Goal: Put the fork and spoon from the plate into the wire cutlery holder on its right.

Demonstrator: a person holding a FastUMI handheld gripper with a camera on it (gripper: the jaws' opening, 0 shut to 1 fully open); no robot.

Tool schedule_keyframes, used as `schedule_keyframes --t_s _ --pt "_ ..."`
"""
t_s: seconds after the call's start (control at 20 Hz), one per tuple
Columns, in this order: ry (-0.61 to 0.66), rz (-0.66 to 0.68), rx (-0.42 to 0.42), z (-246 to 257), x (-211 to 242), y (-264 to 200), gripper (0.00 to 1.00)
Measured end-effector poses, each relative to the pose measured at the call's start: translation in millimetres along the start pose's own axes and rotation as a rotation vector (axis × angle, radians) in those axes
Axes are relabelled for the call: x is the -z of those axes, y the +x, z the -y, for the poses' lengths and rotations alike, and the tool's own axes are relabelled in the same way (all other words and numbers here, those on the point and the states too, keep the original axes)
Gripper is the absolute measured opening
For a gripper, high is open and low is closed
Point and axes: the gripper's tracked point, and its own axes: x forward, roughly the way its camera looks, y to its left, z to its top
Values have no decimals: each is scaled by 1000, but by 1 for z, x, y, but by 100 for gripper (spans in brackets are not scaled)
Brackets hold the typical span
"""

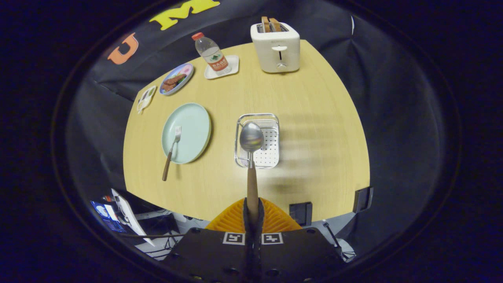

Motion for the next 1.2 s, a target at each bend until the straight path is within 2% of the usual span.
schedule_keyframes --t_s 0.2,0.45,0.7,0.8,0.85,0.9,1.1,1.2 --pt "43 -53 8 0 -7 14 1" --pt "173 -124 2 0 -12 29 1" --pt "229 -60 -25 -1 -29 31 21" --pt "192 -12 -24 -1 -35 27 42" --pt "175 13 -18 -1 -39 24 47" --pt "160 41 -18 -3 -43 20 61" --pt "74 195 3 -16 -65 -2 81" --pt "1 276 23 -32 -76 -13 88"
